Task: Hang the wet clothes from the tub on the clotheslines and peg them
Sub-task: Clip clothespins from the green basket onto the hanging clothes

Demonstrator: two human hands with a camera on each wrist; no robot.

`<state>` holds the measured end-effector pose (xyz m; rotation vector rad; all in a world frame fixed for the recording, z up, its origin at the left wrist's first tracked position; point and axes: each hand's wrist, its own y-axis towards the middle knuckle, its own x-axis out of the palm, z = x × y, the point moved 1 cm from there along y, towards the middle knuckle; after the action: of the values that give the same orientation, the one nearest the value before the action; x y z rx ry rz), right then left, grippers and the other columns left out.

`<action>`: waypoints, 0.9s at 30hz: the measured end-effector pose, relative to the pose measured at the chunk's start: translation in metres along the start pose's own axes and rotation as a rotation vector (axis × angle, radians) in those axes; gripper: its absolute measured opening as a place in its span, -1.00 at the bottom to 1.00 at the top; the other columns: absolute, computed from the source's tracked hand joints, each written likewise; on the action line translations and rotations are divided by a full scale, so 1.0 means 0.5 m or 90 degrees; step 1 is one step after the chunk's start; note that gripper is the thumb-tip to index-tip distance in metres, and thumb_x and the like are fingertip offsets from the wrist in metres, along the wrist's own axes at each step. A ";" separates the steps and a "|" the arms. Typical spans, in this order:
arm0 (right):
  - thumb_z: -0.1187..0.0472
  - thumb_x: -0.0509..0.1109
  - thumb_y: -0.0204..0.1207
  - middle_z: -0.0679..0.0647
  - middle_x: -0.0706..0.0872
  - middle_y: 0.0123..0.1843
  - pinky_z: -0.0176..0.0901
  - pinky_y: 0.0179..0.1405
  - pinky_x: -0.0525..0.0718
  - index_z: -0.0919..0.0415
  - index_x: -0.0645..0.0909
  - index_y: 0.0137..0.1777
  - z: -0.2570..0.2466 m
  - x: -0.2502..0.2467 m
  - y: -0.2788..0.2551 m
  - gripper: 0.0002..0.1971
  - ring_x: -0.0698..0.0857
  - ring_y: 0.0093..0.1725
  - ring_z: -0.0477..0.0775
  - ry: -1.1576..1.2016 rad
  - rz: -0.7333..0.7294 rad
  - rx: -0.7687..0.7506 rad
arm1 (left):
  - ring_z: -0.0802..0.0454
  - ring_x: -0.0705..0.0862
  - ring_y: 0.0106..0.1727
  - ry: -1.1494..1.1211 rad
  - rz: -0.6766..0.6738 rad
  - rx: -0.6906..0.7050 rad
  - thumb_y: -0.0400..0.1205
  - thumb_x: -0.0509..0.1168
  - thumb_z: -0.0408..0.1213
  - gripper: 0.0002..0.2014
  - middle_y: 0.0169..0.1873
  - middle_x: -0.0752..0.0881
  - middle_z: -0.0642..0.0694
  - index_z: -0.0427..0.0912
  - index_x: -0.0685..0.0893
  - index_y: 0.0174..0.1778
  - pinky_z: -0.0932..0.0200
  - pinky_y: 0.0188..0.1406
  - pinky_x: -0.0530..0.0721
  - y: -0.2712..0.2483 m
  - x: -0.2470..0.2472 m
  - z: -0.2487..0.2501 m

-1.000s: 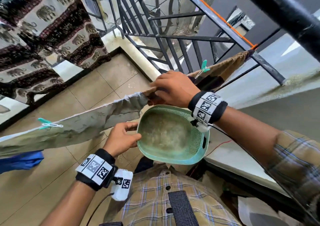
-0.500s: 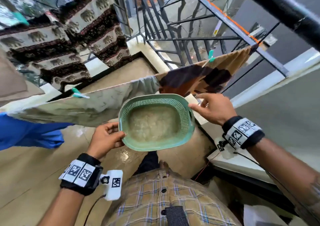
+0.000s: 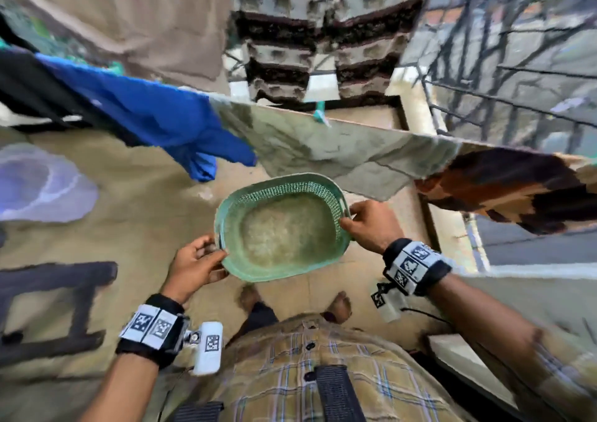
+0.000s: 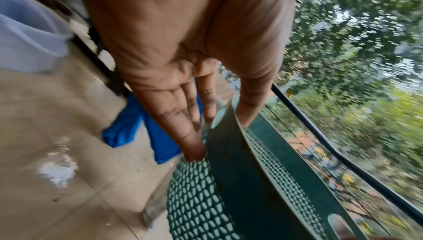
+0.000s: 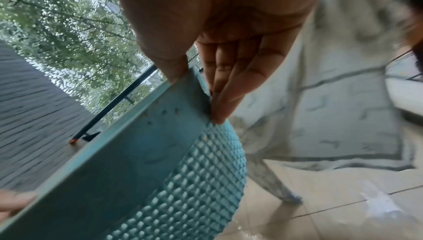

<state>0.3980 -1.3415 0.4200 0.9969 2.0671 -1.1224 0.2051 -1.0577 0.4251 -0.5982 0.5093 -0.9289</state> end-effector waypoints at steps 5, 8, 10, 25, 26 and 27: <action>-0.03 0.44 0.44 0.01 0.79 -0.31 -0.22 -0.28 0.44 0.03 0.79 -0.14 -0.222 0.128 0.066 -0.82 0.73 -0.20 0.13 -0.092 -0.072 -0.069 | 0.14 0.82 -0.32 -0.110 0.102 -0.061 0.70 0.28 -0.39 -0.85 -0.03 0.77 -0.08 -0.06 0.66 0.08 0.12 -0.25 0.77 0.010 -0.235 -0.126; -0.09 0.40 0.42 0.04 0.79 -0.27 -0.20 -0.29 0.47 0.02 0.79 -0.11 -0.362 0.219 0.103 -0.76 0.75 -0.16 0.20 -0.146 -0.114 -0.109 | 0.12 0.81 -0.38 -0.170 0.191 -0.115 0.71 0.27 -0.41 -0.90 -0.06 0.75 -0.17 -0.13 0.62 0.07 0.09 -0.16 0.69 0.015 -0.382 -0.223; -0.10 0.35 0.39 0.07 0.81 -0.28 -0.14 -0.30 0.54 0.09 0.76 -0.20 -0.456 0.271 0.123 -0.71 0.75 -0.17 0.23 -0.181 -0.150 -0.145 | 0.08 0.81 -0.39 -0.203 0.241 -0.149 0.70 0.28 -0.45 -0.91 -0.11 0.75 -0.26 -0.17 0.61 -0.02 0.05 -0.23 0.75 0.020 -0.469 -0.287; -0.06 0.35 0.44 0.02 0.78 -0.36 -0.08 -0.21 0.62 -0.05 0.62 -0.46 -1.148 0.639 0.249 -0.73 0.74 -0.18 0.18 -0.322 -0.284 -0.398 | -0.16 0.67 -0.33 -0.308 0.476 -0.345 0.67 0.31 -0.45 -0.82 -0.41 0.71 -0.26 -0.25 0.68 -0.26 0.04 -0.30 0.65 -0.023 -0.832 -0.563; -0.07 0.34 0.44 0.02 0.79 -0.34 -0.10 -0.20 0.59 -0.05 0.61 -0.45 -1.191 0.667 0.256 -0.73 0.74 -0.16 0.18 -0.328 -0.296 -0.415 | -0.17 0.67 -0.32 -0.337 0.489 -0.352 0.67 0.31 -0.45 -0.80 -0.42 0.71 -0.25 -0.24 0.65 -0.28 0.08 -0.33 0.63 -0.020 -0.844 -0.563; -0.11 0.31 0.41 0.03 0.79 -0.32 -0.11 -0.20 0.59 -0.04 0.60 -0.45 -1.236 0.699 0.263 -0.73 0.73 -0.14 0.19 -0.333 -0.311 -0.427 | -0.18 0.67 -0.31 -0.365 0.507 -0.362 0.67 0.31 -0.46 -0.80 -0.45 0.71 -0.23 -0.23 0.64 -0.29 0.09 -0.35 0.61 -0.016 -0.860 -0.566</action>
<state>0.2298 -0.6400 0.3926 -0.1248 2.0417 -0.6942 -0.1970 -0.7669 0.2880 -1.0260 0.4278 0.1739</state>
